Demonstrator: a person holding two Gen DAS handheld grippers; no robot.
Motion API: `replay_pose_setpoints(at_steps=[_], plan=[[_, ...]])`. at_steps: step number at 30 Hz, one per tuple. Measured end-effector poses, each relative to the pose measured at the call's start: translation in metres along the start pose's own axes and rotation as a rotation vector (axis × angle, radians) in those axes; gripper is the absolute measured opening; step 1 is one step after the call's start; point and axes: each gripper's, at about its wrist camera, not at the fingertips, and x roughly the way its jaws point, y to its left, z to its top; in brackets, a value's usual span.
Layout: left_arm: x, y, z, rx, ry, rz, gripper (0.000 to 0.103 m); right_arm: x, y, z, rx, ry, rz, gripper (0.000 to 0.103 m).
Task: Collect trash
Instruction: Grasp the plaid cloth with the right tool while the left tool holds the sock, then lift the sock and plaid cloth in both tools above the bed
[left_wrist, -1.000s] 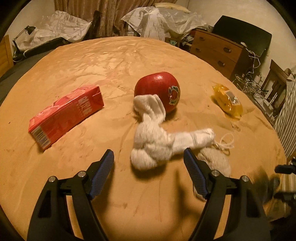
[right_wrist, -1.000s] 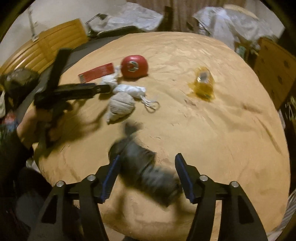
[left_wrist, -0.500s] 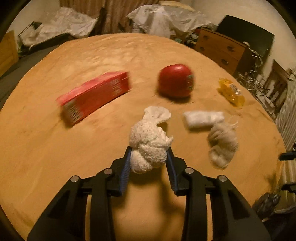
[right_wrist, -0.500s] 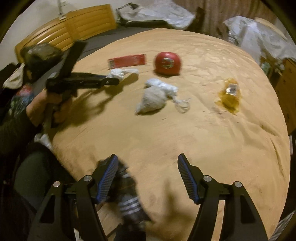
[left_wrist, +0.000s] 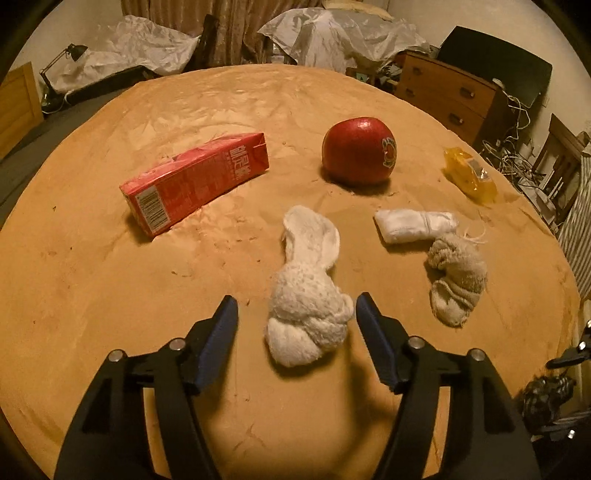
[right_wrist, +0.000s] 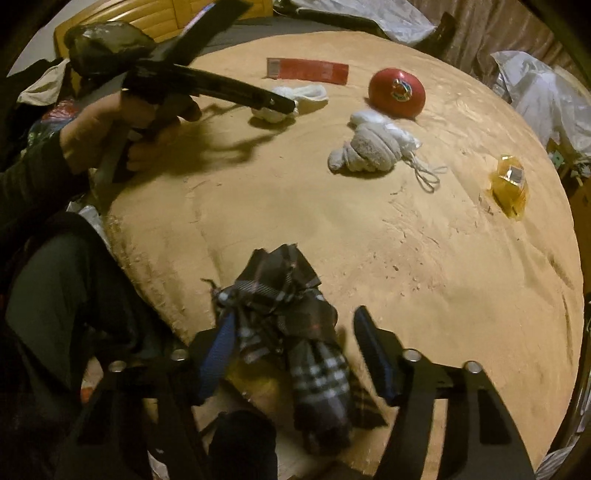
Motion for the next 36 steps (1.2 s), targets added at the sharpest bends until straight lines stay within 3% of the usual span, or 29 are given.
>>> replay_pose_setpoints(at_steps=[5, 8, 13, 25, 29, 36], plan=[[0.009, -0.006, -0.001, 0.025, 0.019, 0.027, 0.062, 0.01, 0.0, -0.003, 0.05, -0.004, 0.005, 0.051], [0.01, -0.012, -0.002, 0.031, 0.022, 0.035, 0.039, 0.013, 0.003, -0.007, 0.081, -0.023, -0.011, 0.047], [-0.001, -0.017, -0.013, 0.02, -0.001, 0.048, 0.035, 0.003, 0.003, -0.017, 0.178, -0.097, -0.023, 0.04], [-0.123, -0.059, -0.042, 0.002, -0.226, 0.11, 0.035, -0.069, -0.007, -0.024, 0.4, -0.429, -0.169, 0.039], [-0.159, -0.084, -0.042, 0.011, -0.313, 0.136, 0.035, -0.1, -0.005, -0.016, 0.434, -0.546, -0.258, 0.039], [-0.206, -0.127, -0.044, 0.022, -0.458, 0.201, 0.036, -0.138, 0.013, -0.007, 0.435, -0.674, -0.344, 0.039]])
